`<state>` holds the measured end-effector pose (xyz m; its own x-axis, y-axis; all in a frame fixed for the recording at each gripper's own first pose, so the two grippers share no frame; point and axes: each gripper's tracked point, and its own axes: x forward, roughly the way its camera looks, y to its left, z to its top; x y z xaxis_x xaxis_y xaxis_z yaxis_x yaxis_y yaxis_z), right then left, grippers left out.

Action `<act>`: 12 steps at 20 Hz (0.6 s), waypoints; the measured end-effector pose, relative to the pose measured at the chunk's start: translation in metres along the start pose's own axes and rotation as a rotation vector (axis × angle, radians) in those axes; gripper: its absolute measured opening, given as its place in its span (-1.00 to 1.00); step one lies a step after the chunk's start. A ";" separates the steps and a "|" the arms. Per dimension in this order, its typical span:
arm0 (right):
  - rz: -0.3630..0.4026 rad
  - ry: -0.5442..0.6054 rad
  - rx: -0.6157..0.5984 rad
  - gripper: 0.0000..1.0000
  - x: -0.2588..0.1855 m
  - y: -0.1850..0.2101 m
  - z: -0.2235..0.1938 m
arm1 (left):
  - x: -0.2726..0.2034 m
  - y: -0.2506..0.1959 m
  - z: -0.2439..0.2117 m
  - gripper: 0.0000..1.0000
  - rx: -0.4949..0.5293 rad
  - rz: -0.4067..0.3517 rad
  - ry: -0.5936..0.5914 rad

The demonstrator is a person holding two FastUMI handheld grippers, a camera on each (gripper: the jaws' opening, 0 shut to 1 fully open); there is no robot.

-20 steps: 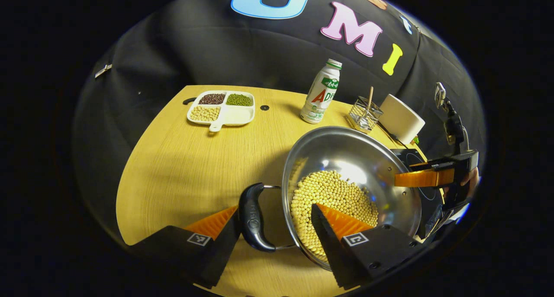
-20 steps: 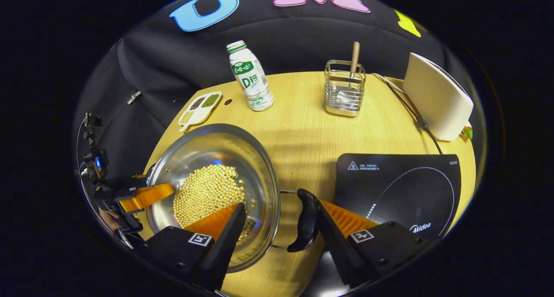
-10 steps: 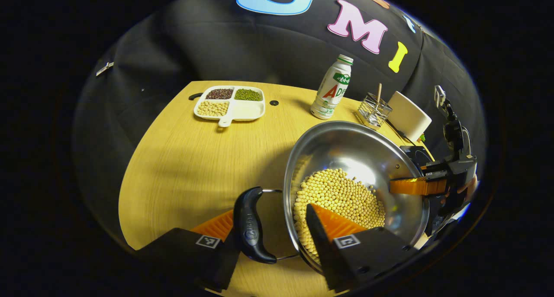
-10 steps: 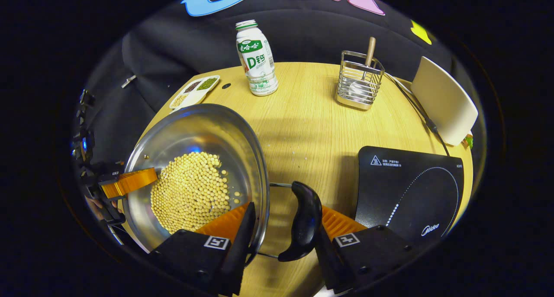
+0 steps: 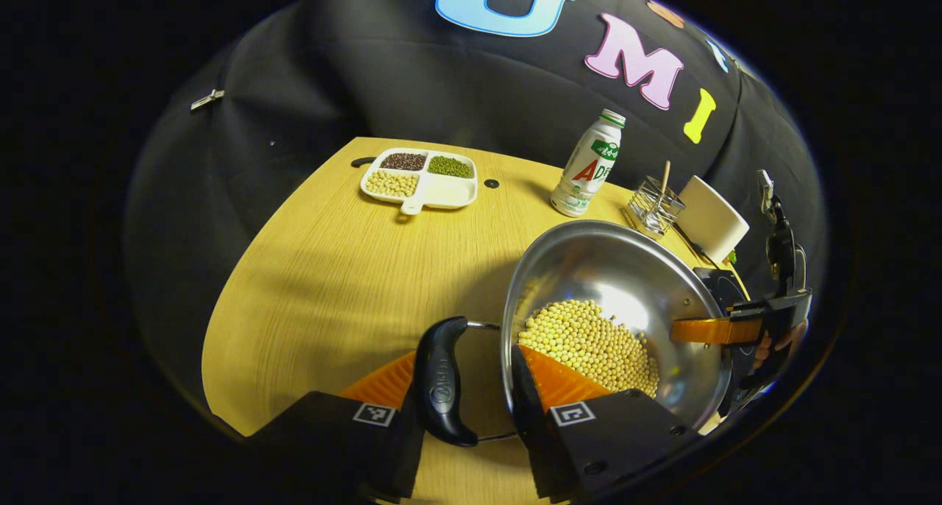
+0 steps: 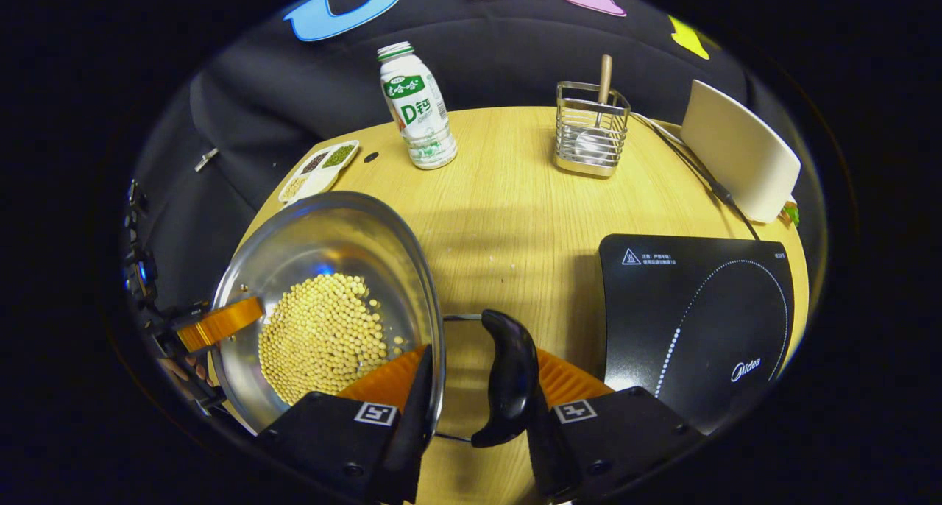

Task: First push the handle of the pot to place it horizontally, then grasp the pot with both hands and set it on the induction cooktop.

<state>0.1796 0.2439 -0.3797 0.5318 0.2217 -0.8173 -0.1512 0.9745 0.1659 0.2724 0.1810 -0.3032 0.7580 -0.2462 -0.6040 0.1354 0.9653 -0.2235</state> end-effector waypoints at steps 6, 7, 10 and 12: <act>-0.004 0.006 -0.025 0.24 -0.009 0.002 -0.011 | -0.016 -0.001 -0.014 0.17 -0.031 0.036 0.036; 0.002 0.008 -0.032 0.24 -0.016 0.003 -0.014 | -0.022 -0.002 -0.015 0.17 -0.036 0.045 0.037; 0.014 0.004 -0.041 0.15 -0.035 0.004 -0.013 | -0.043 -0.009 -0.012 0.17 -0.028 0.056 0.016; 0.017 0.009 -0.051 0.24 -0.049 0.003 -0.015 | -0.054 -0.016 -0.013 0.17 -0.035 0.055 0.009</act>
<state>0.1405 0.2355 -0.3474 0.5215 0.2375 -0.8195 -0.2023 0.9675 0.1517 0.2208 0.1782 -0.2768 0.7582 -0.1934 -0.6227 0.0710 0.9738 -0.2160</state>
